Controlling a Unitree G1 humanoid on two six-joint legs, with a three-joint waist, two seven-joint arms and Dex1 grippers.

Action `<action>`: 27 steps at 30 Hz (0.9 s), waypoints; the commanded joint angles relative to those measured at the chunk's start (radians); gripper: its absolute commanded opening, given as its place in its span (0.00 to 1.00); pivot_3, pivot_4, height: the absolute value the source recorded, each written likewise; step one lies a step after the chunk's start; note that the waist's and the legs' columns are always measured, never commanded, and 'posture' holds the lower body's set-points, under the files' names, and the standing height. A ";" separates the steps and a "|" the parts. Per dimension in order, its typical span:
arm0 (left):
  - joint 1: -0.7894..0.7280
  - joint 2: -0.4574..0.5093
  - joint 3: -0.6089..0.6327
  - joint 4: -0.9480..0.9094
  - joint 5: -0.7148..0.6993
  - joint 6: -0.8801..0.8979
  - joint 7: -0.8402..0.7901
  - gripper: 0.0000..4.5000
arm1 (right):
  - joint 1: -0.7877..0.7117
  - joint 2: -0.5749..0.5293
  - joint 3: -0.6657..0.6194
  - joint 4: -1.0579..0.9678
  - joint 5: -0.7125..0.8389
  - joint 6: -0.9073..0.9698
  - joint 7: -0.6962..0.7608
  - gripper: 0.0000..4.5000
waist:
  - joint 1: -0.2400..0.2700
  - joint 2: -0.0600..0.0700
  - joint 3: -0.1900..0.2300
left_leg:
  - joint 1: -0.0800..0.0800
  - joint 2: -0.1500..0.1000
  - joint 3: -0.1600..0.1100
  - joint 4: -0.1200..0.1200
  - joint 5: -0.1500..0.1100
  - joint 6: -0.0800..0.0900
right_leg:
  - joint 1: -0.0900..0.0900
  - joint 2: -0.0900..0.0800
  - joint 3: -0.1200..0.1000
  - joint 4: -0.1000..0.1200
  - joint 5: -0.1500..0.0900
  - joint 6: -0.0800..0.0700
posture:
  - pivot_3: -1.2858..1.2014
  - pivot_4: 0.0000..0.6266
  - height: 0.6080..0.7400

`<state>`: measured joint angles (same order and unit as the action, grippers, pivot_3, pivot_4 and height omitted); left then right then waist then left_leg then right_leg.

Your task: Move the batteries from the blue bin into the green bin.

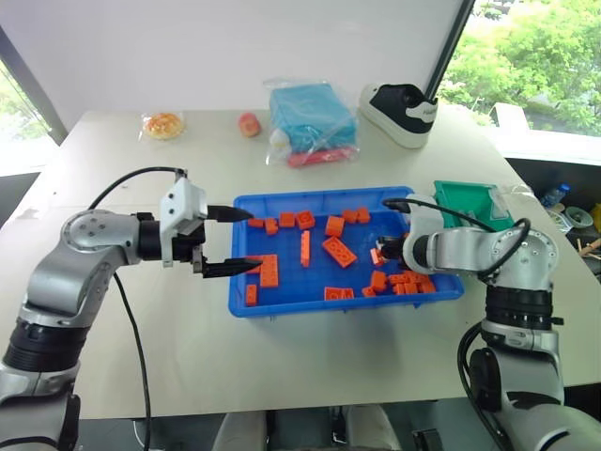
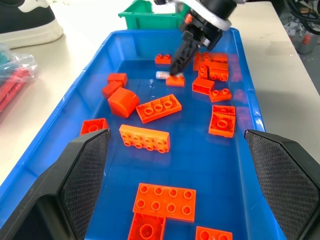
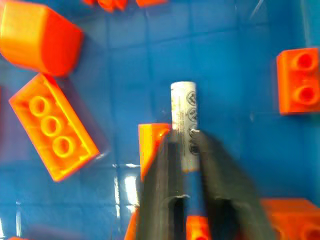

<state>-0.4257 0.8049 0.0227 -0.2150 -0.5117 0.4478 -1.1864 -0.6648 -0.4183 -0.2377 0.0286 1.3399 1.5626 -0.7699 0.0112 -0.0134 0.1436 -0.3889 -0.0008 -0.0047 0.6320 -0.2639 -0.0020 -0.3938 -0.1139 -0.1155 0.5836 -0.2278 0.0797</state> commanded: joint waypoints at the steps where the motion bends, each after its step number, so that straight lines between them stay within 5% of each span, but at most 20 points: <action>1: -0.002 -0.001 0.016 -0.016 -0.004 -0.019 0.003 1.00 | -0.048 -0.055 0.049 -0.128 -0.030 0.006 0.170 0.02 | 0.000 0.002 0.001 | 0.000 0.000 0.000 0.000 0.000 0.000 | 0.000 0.000 0.000 0.000 0.000 0.000 | 0.52 0.24 0.89; 8: -0.013 -0.021 -0.004 0.013 0.006 -0.036 -0.008 1.00 | -0.083 -0.283 0.090 -0.272 -0.175 -0.102 0.532 0.02 | 0.001 0.001 0.001 | -0.002 0.000 0.000 -0.001 0.000 0.001 | -0.003 0.000 0.000 -0.002 -0.001 0.002 | 0.52 0.24 0.89; 13: -0.051 -0.047 -0.029 0.050 0.021 -0.052 -0.016 1.00 | -0.046 -0.251 0.093 -0.295 -0.218 -0.074 0.597 0.02 | 0.001 -0.002 -0.001 | -0.001 0.001 0.001 -0.001 0.000 0.001 | -0.002 0.001 0.000 -0.002 -0.001 0.001 | 0.52 0.24 0.89; 17: -0.077 -0.052 -0.038 0.067 0.023 -0.055 -0.026 1.00 | -0.034 -0.174 0.119 -0.279 -0.281 -0.045 0.590 0.28 | 0.001 -0.001 -0.001 | -0.002 0.001 0.001 -0.001 0.000 0.001 | -0.003 0.001 0.000 -0.001 0.002 -0.001 | 0.52 0.24 0.89; 27: -0.042 -0.020 -0.010 0.026 0.008 -0.033 -0.025 1.00 | -0.044 -0.081 0.158 -0.192 -0.463 -0.055 0.677 0.28 | 0.001 -0.001 0.000 | -0.002 0.000 0.001 -0.001 0.000 0.001 | -0.002 0.000 0.000 -0.001 0.002 -0.001 | 0.52 0.24 0.89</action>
<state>-0.4720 0.7698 -0.0186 -0.1477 -0.4891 0.4116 -1.2160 -0.6926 -0.4953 -0.0808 -0.1511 0.9077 1.5206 -0.1190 0.0124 -0.0140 0.1434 -0.3908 -0.0006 -0.0040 0.6312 -0.2643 -0.0015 -0.3962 -0.1135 -0.1150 0.5822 -0.2258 0.0785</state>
